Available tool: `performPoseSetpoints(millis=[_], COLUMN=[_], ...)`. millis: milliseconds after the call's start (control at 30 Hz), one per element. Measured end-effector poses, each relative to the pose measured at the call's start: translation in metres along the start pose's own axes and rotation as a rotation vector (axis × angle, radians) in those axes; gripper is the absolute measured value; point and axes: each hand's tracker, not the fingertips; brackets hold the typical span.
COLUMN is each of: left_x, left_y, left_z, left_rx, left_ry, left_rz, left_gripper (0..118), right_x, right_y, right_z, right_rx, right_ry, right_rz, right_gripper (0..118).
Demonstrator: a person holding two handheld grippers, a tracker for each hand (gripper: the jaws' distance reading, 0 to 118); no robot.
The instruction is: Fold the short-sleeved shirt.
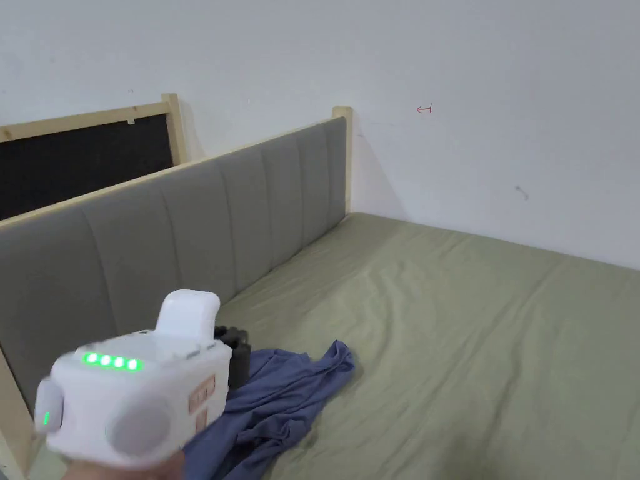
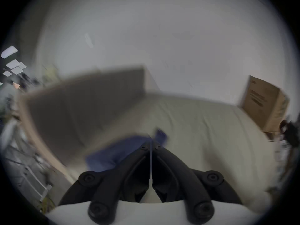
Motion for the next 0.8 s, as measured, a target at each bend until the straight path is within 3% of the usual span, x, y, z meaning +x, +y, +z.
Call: performPoseSetpoints(millis=[67,100,133,167,233,467,533,567,600,633,667,733,800], left_x=[-0.026,-0.031,-0.030,-0.030,-0.030,-0.049,-0.042,-0.038,-0.035,-0.032,-0.021,-0.020,-0.041], left_y=[0.002,-0.003,-0.009,-0.015,-0.023,-0.079,-0.083,-0.082,-0.081,-0.076,-0.071,-0.071,-0.059], left_z=[-0.058,-0.079,-0.102,-0.124,-0.159,-0.247,-0.234,-0.230,-0.221,-0.208,-0.190,-0.169,-0.167], left_rx=[-0.195,-0.218,-0.264,-0.330,-0.363,-0.683,-0.594,-0.599,-0.568,-0.506,-0.459,-0.415,-0.383], left_ry=[-0.150,-0.126,-0.080,-0.023,0.041,0.113,0.108,0.124,0.121,0.083,0.107,0.175,0.136], left_rz=[0.108,0.099,0.070,0.033,-0.024,-0.048,-0.043,-0.058,-0.064,-0.059,-0.069,-0.080,-0.031], left_gripper=[23,49,96,118,111,115,112,98,75,34,16,16,16], right_x=[0.014,0.020,0.026,0.032,0.043,0.070,0.075,0.076,0.075,0.076,0.076,0.075,0.075], right_y=[-0.011,-0.019,-0.027,-0.034,-0.046,-0.063,-0.065,-0.067,-0.067,-0.067,-0.068,-0.067,-0.063], right_z=[-0.007,-0.010,-0.013,-0.015,-0.014,-0.027,-0.030,-0.031,-0.030,-0.030,-0.031,-0.029,-0.023], right_rx=[-0.115,-0.151,-0.186,-0.222,-0.273,-0.372,-0.398,-0.409,-0.412,-0.416,-0.419,-0.413,-0.402], right_ry=[0.000,-0.005,-0.020,-0.043,-0.097,-0.176,-0.172,-0.172,-0.173,-0.174,-0.175,-0.175,-0.174], right_rz=[0.020,0.022,0.027,0.029,0.017,-0.121,-0.153,-0.171,-0.183,-0.198,-0.211,-0.235,-0.251], right_gripper=[0,0,0,0,0,0,0,0,0,0,0,0,0])
